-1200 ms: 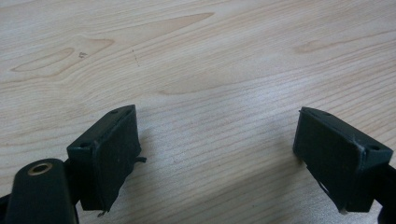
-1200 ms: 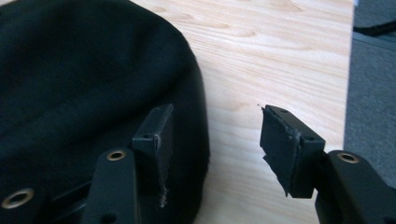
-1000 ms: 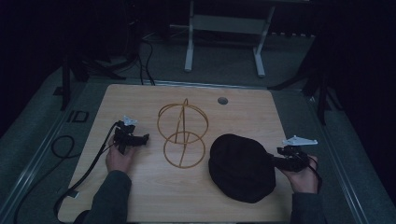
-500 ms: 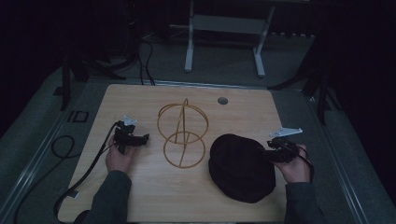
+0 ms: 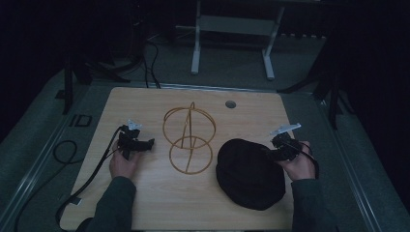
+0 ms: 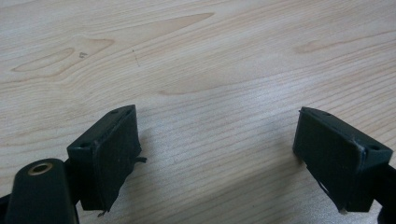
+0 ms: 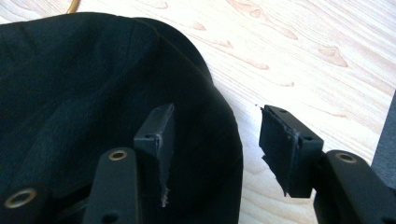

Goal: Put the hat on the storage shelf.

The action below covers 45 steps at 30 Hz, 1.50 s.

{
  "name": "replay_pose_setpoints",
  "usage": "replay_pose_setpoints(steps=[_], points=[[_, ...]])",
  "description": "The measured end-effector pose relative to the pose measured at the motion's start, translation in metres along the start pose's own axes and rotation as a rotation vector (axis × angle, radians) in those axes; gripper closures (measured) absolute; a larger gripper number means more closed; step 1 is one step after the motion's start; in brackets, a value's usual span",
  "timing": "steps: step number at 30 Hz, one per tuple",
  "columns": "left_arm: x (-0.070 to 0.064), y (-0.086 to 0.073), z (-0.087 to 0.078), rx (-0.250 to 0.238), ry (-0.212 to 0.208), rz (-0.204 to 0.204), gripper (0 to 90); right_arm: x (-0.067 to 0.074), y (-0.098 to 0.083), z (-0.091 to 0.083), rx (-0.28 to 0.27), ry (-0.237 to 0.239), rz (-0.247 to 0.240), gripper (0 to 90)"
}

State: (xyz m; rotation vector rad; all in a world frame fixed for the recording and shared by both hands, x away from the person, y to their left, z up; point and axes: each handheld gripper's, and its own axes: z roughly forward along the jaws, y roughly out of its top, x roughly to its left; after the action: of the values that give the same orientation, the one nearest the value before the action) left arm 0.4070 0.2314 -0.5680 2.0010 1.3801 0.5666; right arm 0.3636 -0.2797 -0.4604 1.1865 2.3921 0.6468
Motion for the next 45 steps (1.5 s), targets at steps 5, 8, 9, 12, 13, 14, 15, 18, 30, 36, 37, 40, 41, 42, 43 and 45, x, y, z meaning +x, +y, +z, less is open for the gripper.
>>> replay_pose_setpoints(steps=[5, 8, 9, 12, 13, 14, 15, 18, 30, 36, 37, 40, 41, 42, 43, 45], points=[[0.0, 0.0, 0.0, 0.0, 0.0, 0.0, 14.1, 0.002, 0.008, 0.005, 0.014, 0.001, -0.026, 45.7], [0.0, 0.0, 0.0, 0.0, 0.0, 0.0, 14.1, 0.002, 0.013, 0.009, 0.023, 0.008, -0.039, 44.7], [0.0, 0.0, 0.0, 0.0, 0.0, 0.0, 14.1, 0.002, 0.015, 0.011, 0.026, 0.009, -0.042, 44.1], [0.0, 0.0, 0.0, 0.0, 0.0, 0.0, 14.1, 0.002, 0.019, 0.015, 0.038, 0.016, -0.044, 43.2], [0.0, 0.0, 0.0, 0.0, 0.0, 0.0, 14.1, 0.003, 0.02, 0.017, 0.044, 0.018, -0.049, 43.1], [0.0, 0.0, 0.0, 0.0, 0.0, 0.0, 14.1, 0.003, 0.02, 0.019, 0.049, 0.02, -0.053, 43.0], [0.0, 0.0, 0.0, 0.0, 0.0, 0.0, 14.1, 0.004, 0.021, 0.021, 0.059, 0.022, -0.058, 42.8], [0.0, 0.0, 0.0, 0.0, 0.0, -0.001, 14.1, 0.004, 0.024, 0.03, 0.098, 0.016, -0.074, 42.8], [0.0, 0.0, 0.0, 0.0, 0.0, 0.0, 14.1, -0.004, 0.027, 0.058, 0.208, 0.081, -0.07, 45.1], [0.0, 0.0, 0.0, 0.0, 0.0, -0.001, 14.1, -0.003, 0.026, 0.063, 0.239, 0.124, -0.101, 62.2], [0.0, 0.0, 0.0, 0.0, 0.0, -0.001, 14.1, -0.003, 0.027, 0.063, 0.249, 0.128, -0.107, 64.4], [0.0, 0.0, 0.0, 0.0, 0.0, -0.001, 14.1, -0.007, 0.028, 0.061, 0.253, 0.165, -0.105, 69.4], [0.0, 0.0, 0.0, 0.0, 0.0, -0.001, 14.1, -0.008, 0.028, 0.061, 0.25, 0.176, -0.1, 70.8], [0.0, 0.0, 0.0, 0.0, 0.0, -0.001, 14.1, -0.01, 0.027, 0.06, 0.248, 0.194, -0.09, 72.1], [0.0, 0.0, 0.0, 0.0, 0.0, -0.001, 14.1, -0.013, 0.026, 0.059, 0.238, 0.228, -0.069, 73.8], [0.0, 0.0, 0.0, 0.0, 0.0, -0.001, 14.1, -0.018, 0.024, 0.058, 0.225, 0.274, -0.033, 76.3]])
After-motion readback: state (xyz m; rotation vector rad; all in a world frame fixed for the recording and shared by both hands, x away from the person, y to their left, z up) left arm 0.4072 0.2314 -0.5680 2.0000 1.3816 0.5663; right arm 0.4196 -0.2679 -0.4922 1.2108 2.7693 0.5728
